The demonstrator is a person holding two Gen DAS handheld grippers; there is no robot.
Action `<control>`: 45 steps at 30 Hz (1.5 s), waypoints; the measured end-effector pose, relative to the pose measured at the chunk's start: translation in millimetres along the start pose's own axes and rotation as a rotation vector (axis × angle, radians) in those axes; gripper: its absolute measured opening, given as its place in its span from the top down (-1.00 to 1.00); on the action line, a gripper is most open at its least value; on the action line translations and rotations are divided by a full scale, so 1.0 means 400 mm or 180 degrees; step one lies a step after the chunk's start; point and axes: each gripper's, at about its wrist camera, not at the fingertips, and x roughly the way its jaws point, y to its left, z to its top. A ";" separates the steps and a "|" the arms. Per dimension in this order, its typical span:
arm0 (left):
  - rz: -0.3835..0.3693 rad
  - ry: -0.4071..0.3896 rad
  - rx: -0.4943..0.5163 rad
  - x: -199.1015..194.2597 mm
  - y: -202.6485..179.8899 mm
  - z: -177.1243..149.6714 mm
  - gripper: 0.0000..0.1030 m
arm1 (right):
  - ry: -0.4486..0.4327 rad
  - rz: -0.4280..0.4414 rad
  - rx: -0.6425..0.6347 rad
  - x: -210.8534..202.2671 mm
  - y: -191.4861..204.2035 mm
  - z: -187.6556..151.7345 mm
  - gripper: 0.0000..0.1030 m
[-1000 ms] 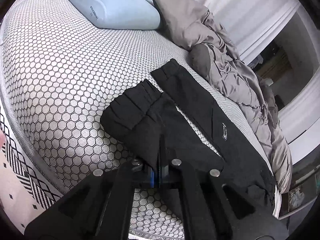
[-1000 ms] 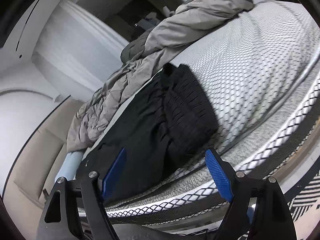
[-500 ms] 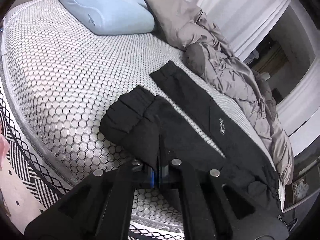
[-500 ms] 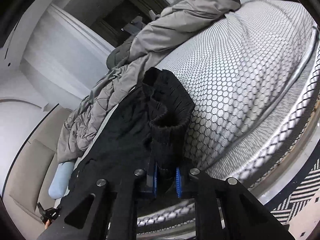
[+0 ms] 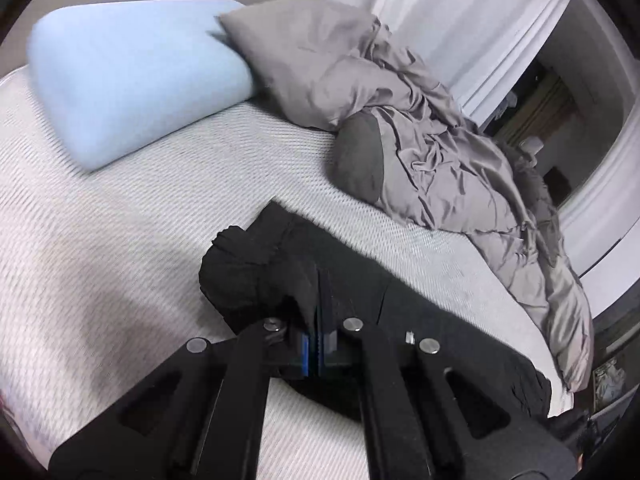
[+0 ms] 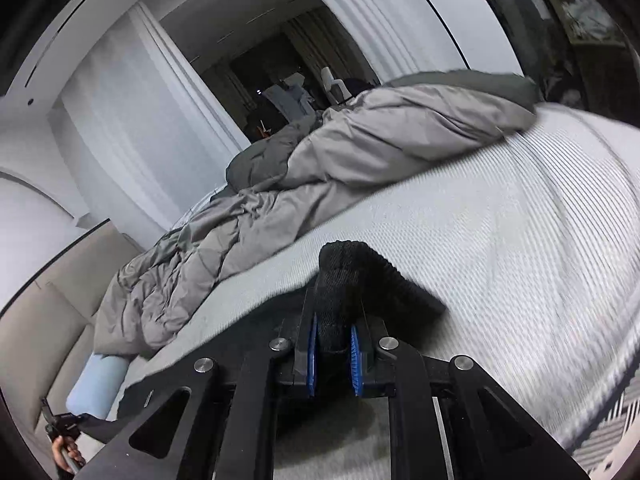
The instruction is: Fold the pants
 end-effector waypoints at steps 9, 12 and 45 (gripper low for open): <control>0.0377 0.0553 0.0093 0.331 -0.063 0.165 0.08 | 0.0481 -0.0973 -0.0315 0.477 0.072 0.136 0.11; 0.0560 0.0263 0.0172 0.303 -0.047 0.196 -0.36 | 0.0393 -0.0965 -0.0357 0.465 0.062 0.112 -0.02; 0.0095 0.0347 -0.0145 0.047 0.048 -0.167 -0.10 | 0.0628 -0.0157 0.0019 0.204 -0.032 -0.111 -0.50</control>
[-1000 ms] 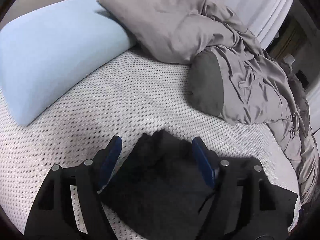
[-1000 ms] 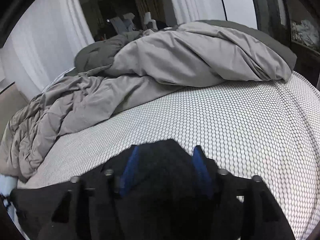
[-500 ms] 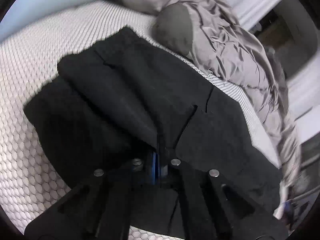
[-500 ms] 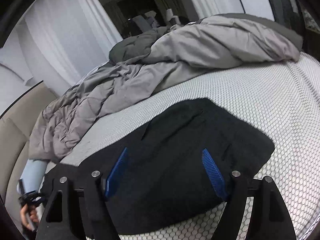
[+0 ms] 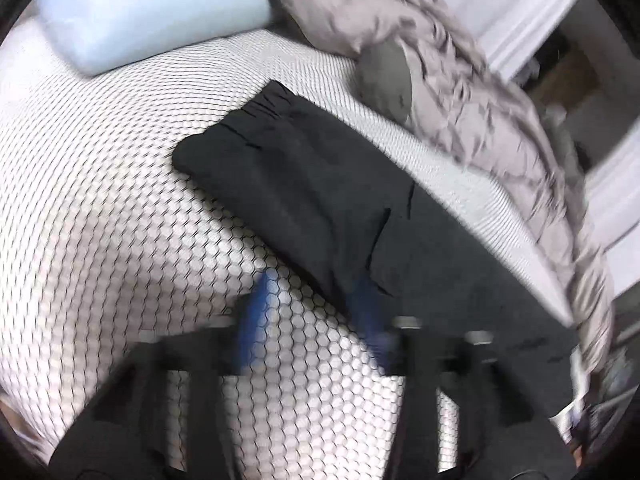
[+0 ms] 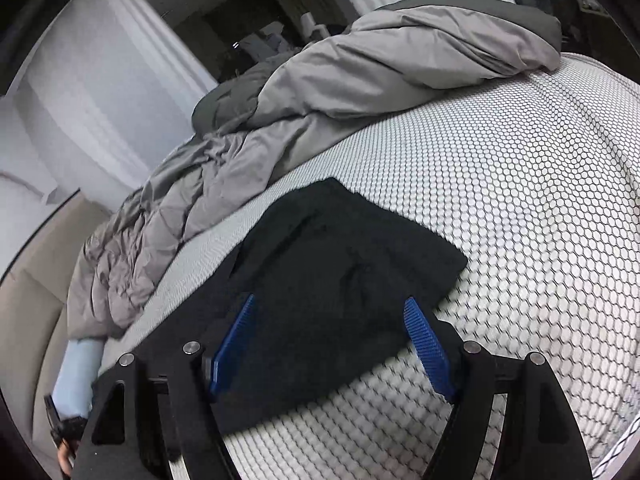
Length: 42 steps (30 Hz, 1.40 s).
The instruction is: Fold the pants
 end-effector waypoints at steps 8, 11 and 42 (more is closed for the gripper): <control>-0.0311 0.0165 -0.0354 0.136 0.004 -0.006 0.00 | 0.0389 0.0494 0.0328 0.029 -0.054 -0.045 -0.50; -0.0277 0.0200 -0.0350 0.166 0.001 0.007 0.65 | 0.0478 0.0637 0.0476 0.065 -0.070 -0.048 -0.50; -0.0240 -0.0399 0.0718 -0.187 -0.117 -0.092 -0.52 | 0.0295 0.0349 0.0833 -0.014 -0.216 -0.076 0.12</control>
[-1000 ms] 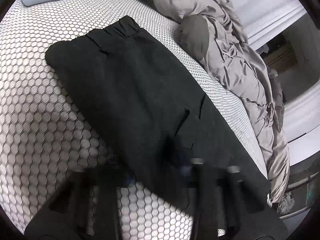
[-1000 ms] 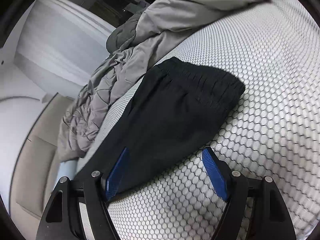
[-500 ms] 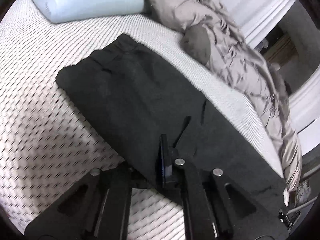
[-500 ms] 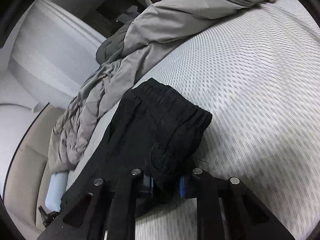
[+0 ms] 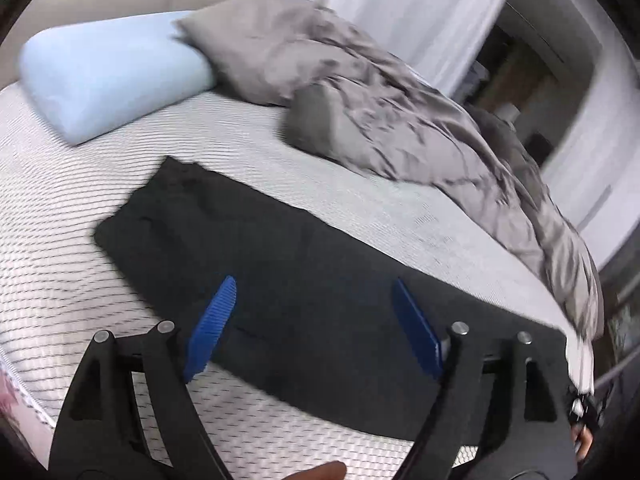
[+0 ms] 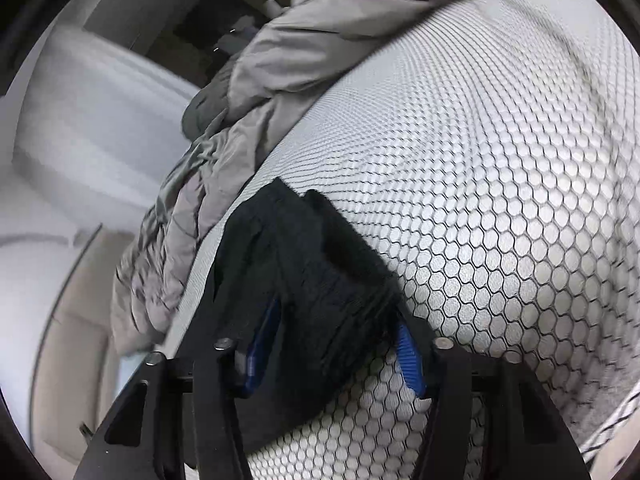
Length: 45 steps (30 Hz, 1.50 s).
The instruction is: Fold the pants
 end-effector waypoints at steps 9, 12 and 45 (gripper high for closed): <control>-0.0076 0.0173 0.0295 0.045 -0.149 -0.060 -0.62 | 0.0098 -0.0630 -0.0737 -0.020 0.033 -0.048 0.61; -0.0212 0.0173 0.0446 0.062 -0.211 -0.089 -0.80 | 0.0118 -0.0929 -0.1135 -0.028 0.077 -0.061 0.36; -0.0752 0.1267 0.2025 0.235 -0.594 -0.462 -0.98 | 0.0350 -0.1509 -0.2557 0.311 0.326 0.126 0.20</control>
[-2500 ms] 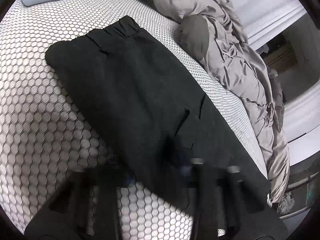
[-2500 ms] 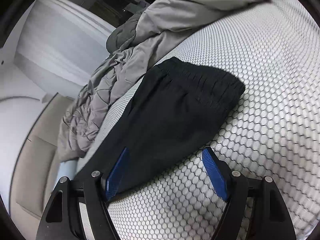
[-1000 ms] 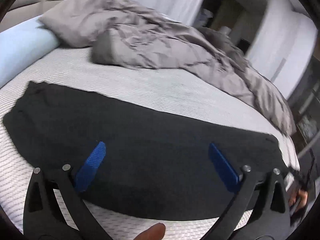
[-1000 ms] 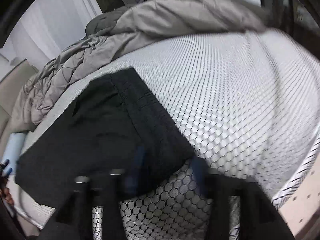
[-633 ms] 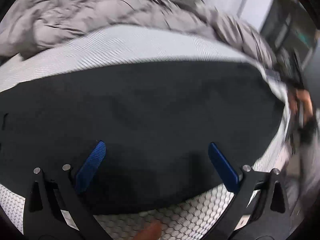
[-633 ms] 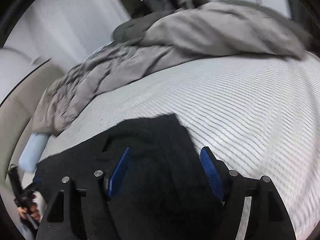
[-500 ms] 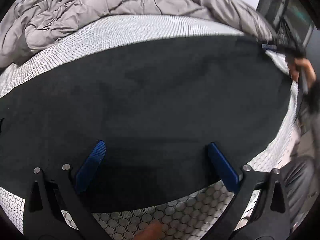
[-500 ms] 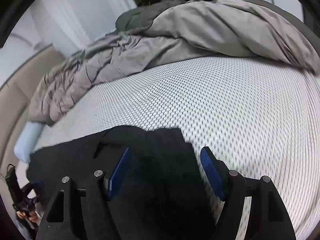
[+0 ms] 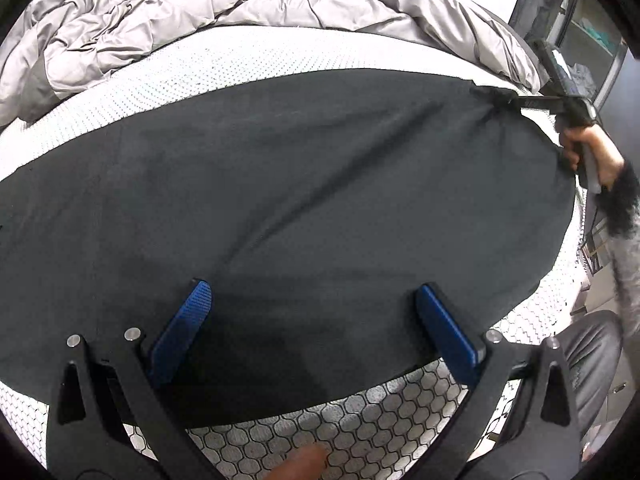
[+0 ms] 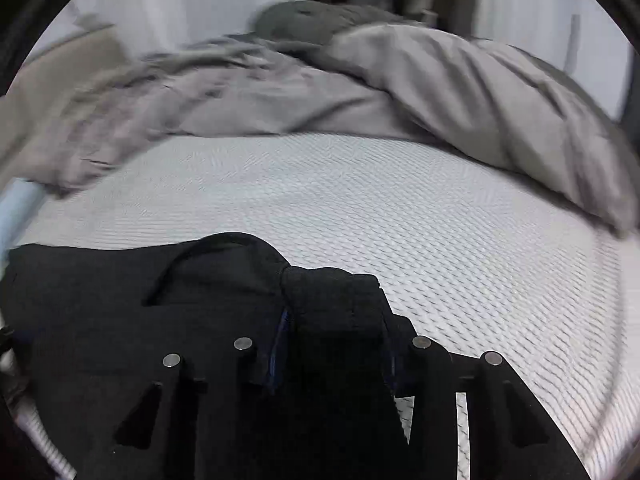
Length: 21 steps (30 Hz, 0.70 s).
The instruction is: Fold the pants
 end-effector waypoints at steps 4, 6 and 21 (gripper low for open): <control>-0.0001 -0.0037 -0.0112 -0.030 0.009 0.022 -0.98 | -0.0051 -0.0315 -0.0088 -0.011 0.029 -0.010 -0.17; -0.0018 -0.0185 -0.0138 -0.056 0.001 0.043 -0.98 | -0.0261 -0.0225 0.0075 -0.096 0.029 -0.030 -0.55; 0.0125 0.0073 0.0287 0.089 -0.174 0.082 -0.98 | -0.0040 0.0776 -0.0897 -0.094 0.411 -0.226 -0.98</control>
